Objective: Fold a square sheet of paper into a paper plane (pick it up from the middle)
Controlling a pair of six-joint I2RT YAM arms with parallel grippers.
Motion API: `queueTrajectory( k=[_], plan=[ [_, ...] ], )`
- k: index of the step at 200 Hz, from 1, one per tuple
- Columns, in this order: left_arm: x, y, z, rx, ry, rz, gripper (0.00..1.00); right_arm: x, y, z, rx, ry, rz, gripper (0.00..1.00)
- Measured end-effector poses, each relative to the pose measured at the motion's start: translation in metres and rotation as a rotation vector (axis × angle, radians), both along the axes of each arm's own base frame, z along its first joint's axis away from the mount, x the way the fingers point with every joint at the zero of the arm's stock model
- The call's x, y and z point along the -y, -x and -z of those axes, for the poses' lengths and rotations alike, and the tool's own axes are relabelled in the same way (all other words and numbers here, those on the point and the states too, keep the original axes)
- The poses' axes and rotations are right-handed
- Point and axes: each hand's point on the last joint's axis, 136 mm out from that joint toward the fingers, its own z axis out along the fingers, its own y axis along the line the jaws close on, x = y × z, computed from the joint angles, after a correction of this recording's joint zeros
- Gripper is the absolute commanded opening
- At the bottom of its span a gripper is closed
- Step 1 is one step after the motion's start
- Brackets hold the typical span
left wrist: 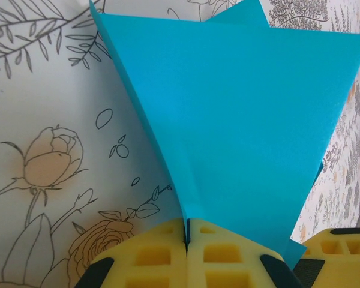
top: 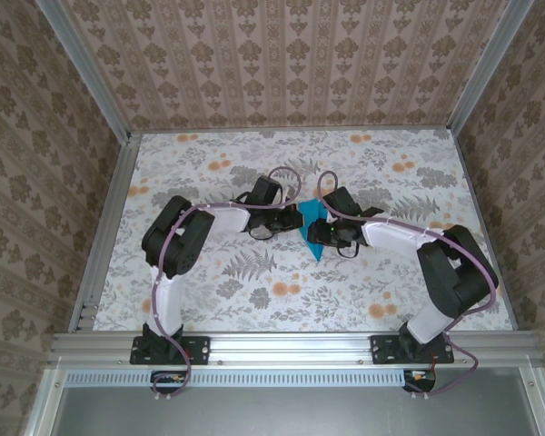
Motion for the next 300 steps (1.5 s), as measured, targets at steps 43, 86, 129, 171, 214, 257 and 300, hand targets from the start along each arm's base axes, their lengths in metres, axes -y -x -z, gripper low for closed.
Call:
queueTrajectory(
  k=[43, 86, 129, 171, 214, 257, 300],
  plan=[
    [0.0, 0.0, 0.001, -0.002, -0.001, 0.0, 0.0, -0.003, -0.001, 0.007, -0.023, 0.026, -0.011, 0.52],
    [0.0, 0.0, 0.001, -0.002, -0.001, 0.001, 0.0, -0.013, 0.0, 0.011, -0.031, 0.042, -0.052, 0.52],
    [0.0, 0.001, 0.004, -0.007, -0.005, 0.001, 0.0, -0.011, -0.003, 0.018, -0.045, 0.084, -0.047, 0.45],
    [-0.003, 0.003, 0.007, -0.017, -0.021, 0.0, 0.05, -0.008, -0.007, 0.019, -0.045, 0.119, -0.034, 0.28],
    [-0.01, 0.004, 0.005, -0.005, -0.058, -0.002, 0.29, -0.003, -0.007, 0.024, -0.059, 0.157, -0.027, 0.1],
    [-0.049, -0.012, -0.024, 0.042, -0.131, -0.11, 0.44, 0.003, -0.005, 0.021, -0.056, 0.223, -0.024, 0.08],
    [-0.099, -0.028, -0.053, 0.121, -0.235, -0.251, 0.58, 0.001, -0.009, 0.012, -0.024, 0.289, -0.041, 0.12]
  ],
)
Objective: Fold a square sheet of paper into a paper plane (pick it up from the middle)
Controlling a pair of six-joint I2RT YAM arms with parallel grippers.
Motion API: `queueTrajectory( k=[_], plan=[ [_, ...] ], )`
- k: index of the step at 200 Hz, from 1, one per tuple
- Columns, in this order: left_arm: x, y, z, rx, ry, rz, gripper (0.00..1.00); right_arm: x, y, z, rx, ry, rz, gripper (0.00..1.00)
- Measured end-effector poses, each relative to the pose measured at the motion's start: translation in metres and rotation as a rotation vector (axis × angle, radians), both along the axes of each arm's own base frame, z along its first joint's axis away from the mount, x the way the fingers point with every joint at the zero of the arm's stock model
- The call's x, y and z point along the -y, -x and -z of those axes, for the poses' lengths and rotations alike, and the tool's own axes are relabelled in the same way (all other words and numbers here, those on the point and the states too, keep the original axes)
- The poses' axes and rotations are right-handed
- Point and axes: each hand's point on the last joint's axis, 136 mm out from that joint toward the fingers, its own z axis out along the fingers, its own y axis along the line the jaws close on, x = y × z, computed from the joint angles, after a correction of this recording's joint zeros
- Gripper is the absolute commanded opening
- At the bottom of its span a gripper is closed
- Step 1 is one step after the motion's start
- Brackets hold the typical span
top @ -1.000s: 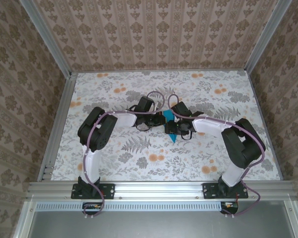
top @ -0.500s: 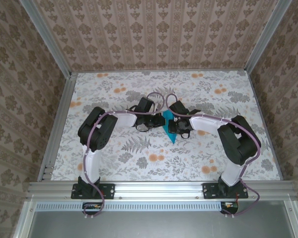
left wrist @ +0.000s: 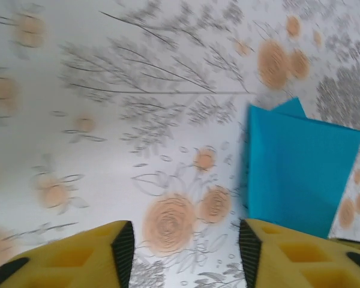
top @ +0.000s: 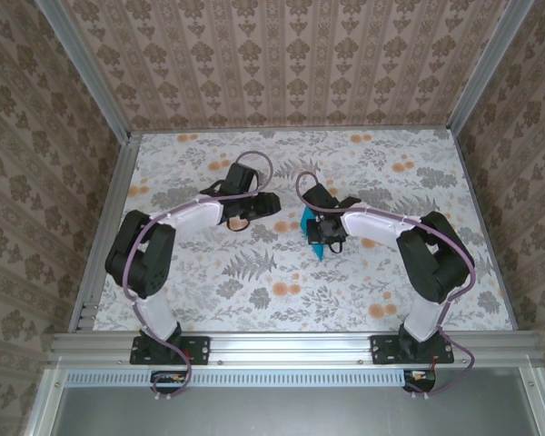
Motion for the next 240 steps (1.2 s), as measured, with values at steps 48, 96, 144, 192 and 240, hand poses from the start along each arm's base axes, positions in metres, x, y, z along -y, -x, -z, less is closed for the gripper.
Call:
queueTrajectory(
  k=[48, 96, 144, 192, 240],
  plan=[
    [-0.053, 0.005, 0.006, 0.003, -0.157, -0.135, 0.7, -0.005, -0.006, 0.013, -0.017, 0.042, -0.008, 0.19],
    [-0.082, 0.009, 0.013, -0.009, -0.232, -0.208, 0.79, -0.008, -0.006, 0.017, -0.028, 0.068, -0.019, 0.19],
    [-0.09, 0.008, 0.008, 0.01, -0.254, -0.231, 0.87, -0.008, -0.006, 0.018, -0.029, 0.098, -0.022, 0.09],
    [-0.112, 0.011, 0.0, 0.037, -0.294, -0.279, 0.98, -0.011, -0.01, 0.012, -0.012, 0.114, -0.027, 0.08],
    [-0.157, 0.016, -0.006, 0.039, -0.327, -0.387, 1.0, -0.028, -0.039, -0.003, 0.045, 0.097, -0.03, 0.08]
  ],
)
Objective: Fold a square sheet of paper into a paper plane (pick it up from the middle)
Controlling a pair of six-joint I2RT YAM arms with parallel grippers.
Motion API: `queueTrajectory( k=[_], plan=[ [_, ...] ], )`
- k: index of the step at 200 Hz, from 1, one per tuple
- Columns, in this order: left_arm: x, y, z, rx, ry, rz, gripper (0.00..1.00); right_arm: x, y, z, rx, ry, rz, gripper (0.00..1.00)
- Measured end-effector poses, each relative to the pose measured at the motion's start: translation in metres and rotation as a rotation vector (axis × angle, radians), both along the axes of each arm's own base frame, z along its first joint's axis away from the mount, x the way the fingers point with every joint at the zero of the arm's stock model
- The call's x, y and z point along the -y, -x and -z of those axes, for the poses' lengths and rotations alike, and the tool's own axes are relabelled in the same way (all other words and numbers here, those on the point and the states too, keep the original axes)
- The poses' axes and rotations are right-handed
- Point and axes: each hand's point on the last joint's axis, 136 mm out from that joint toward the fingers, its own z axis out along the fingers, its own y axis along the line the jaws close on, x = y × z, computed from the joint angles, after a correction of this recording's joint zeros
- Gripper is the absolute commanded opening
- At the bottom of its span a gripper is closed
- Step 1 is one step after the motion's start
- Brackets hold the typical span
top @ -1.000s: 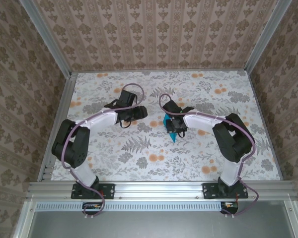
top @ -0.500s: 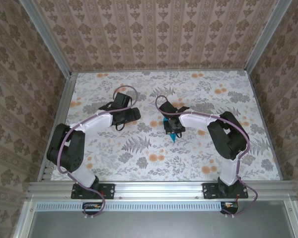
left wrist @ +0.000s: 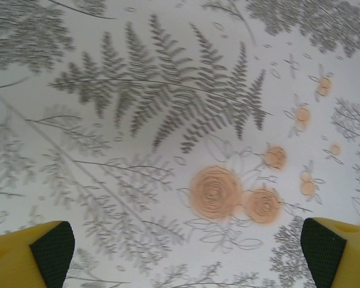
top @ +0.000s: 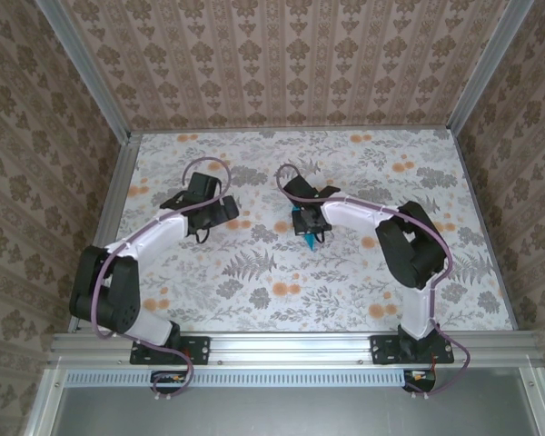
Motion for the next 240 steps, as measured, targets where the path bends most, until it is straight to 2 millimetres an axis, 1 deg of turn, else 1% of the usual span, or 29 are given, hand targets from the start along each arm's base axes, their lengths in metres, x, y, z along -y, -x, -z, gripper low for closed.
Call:
queueTrajectory(
  k=[31, 44, 71, 116, 137, 146, 154, 166, 181, 208, 224, 229, 240],
  plan=[
    [-0.01, 0.004, -0.003, 0.01, -0.002, -0.022, 1.0, -0.009, -0.013, 0.009, -0.002, 0.008, -0.004, 0.1],
    [-0.012, 0.005, -0.004, 0.01, -0.004, -0.024, 1.0, -0.011, -0.016, 0.013, -0.01, 0.015, -0.006, 0.11],
    [-0.015, 0.006, -0.004, 0.011, -0.003, -0.03, 1.0, -0.013, -0.02, 0.02, -0.026, 0.027, -0.006, 0.16],
    [-0.017, 0.007, -0.003, 0.005, -0.006, -0.034, 1.0, -0.014, -0.021, 0.018, -0.032, 0.033, -0.006, 0.21],
    [-0.018, 0.008, -0.004, 0.005, -0.009, -0.029, 1.0, -0.015, -0.022, 0.013, -0.033, 0.033, -0.007, 0.27],
    [-0.019, 0.009, -0.006, 0.007, -0.011, -0.028, 1.0, -0.015, -0.023, 0.008, -0.027, 0.031, -0.011, 0.31],
    [-0.021, 0.01, -0.008, 0.012, -0.012, -0.029, 1.0, -0.015, -0.023, 0.001, -0.02, 0.026, -0.013, 0.37],
    [-0.024, 0.01, -0.014, 0.025, -0.01, -0.033, 1.0, -0.016, -0.023, -0.015, 0.002, 0.015, -0.02, 0.44],
    [-0.028, 0.01, -0.023, 0.048, -0.009, -0.041, 1.0, -0.016, -0.026, -0.044, 0.055, -0.014, -0.027, 0.54],
    [-0.04, 0.009, -0.042, 0.103, -0.016, -0.055, 1.0, -0.013, -0.029, -0.105, 0.185, -0.07, -0.027, 0.69],
    [-0.052, 0.007, -0.051, 0.133, -0.03, -0.067, 1.0, -0.002, -0.031, -0.14, 0.273, -0.089, -0.01, 0.75],
    [-0.055, 0.006, -0.053, 0.139, -0.034, -0.071, 1.0, 0.001, -0.032, -0.148, 0.296, -0.091, -0.007, 0.77],
    [-0.063, 0.004, -0.059, 0.163, -0.043, -0.08, 1.0, 0.016, -0.033, -0.165, 0.356, -0.09, 0.016, 0.81]
  ],
)
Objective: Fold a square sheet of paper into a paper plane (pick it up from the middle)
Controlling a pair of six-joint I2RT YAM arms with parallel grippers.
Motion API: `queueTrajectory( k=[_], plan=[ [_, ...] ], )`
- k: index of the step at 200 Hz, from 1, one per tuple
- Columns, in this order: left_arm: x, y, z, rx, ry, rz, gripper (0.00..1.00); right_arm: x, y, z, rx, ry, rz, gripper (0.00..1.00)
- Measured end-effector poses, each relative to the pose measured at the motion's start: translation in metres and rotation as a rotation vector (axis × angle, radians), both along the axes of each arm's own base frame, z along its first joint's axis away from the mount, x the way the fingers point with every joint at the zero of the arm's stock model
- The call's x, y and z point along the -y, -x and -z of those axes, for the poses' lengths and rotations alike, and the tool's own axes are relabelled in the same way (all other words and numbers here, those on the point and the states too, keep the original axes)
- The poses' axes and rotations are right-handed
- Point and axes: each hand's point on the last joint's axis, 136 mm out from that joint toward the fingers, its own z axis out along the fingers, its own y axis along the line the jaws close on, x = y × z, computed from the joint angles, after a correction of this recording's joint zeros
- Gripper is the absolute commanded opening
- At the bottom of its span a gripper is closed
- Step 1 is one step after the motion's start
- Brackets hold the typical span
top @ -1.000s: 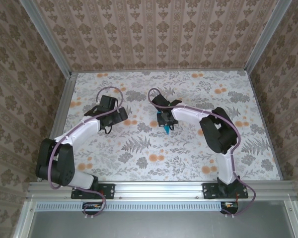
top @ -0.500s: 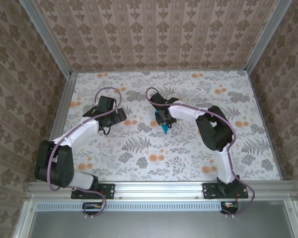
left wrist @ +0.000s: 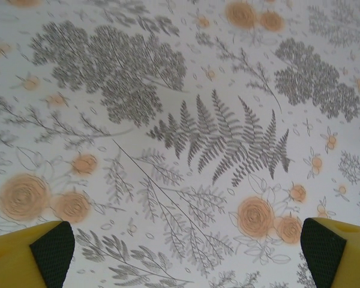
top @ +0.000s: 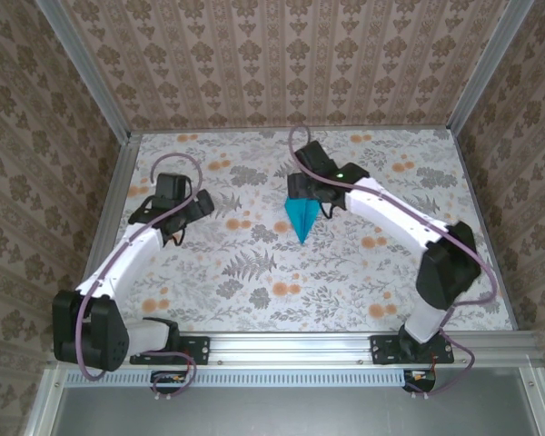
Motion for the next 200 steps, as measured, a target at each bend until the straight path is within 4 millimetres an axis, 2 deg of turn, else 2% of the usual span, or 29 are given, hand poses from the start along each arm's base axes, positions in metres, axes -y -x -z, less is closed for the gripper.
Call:
queueTrajectory(
  k=[19, 39, 53, 87, 105, 120, 132, 146, 182, 200],
  plan=[
    [-0.015, -0.005, -0.013, 0.062, -0.019, -0.02, 1.0, 0.037, -0.002, -0.017, 0.08, 0.011, 0.068, 0.99],
    [-0.035, -0.004, -0.017, 0.118, -0.059, -0.052, 1.0, 0.083, -0.001, -0.02, 0.15, 0.048, 0.157, 1.0],
    [-0.051, -0.002, -0.013, 0.138, -0.099, -0.081, 1.0, 0.117, 0.002, -0.016, 0.188, 0.088, 0.23, 1.0],
    [-0.091, 0.006, 0.011, 0.128, -0.198, -0.161, 1.0, 0.192, 0.018, 0.004, 0.279, 0.19, 0.404, 1.0],
    [-0.106, 0.007, 0.023, 0.142, -0.241, -0.181, 1.0, 0.227, 0.03, 0.029, 0.292, 0.233, 0.483, 1.0],
    [-0.11, 0.007, 0.034, 0.155, -0.276, -0.164, 1.0, 0.25, 0.039, 0.05, 0.281, 0.26, 0.532, 1.0],
    [-0.109, 0.007, 0.045, 0.16, -0.295, -0.133, 1.0, 0.263, 0.044, 0.063, 0.279, 0.279, 0.553, 1.0],
    [-0.108, 0.005, 0.054, 0.174, -0.304, -0.092, 1.0, 0.269, 0.044, 0.074, 0.286, 0.293, 0.55, 1.0],
    [-0.096, -0.016, 0.057, 0.258, -0.306, 0.025, 1.0, 0.261, 0.028, 0.099, 0.319, 0.259, 0.44, 1.0],
    [-0.086, -0.028, 0.055, 0.312, -0.29, 0.087, 1.0, 0.254, 0.022, 0.104, 0.338, 0.222, 0.382, 1.0]
  ],
)
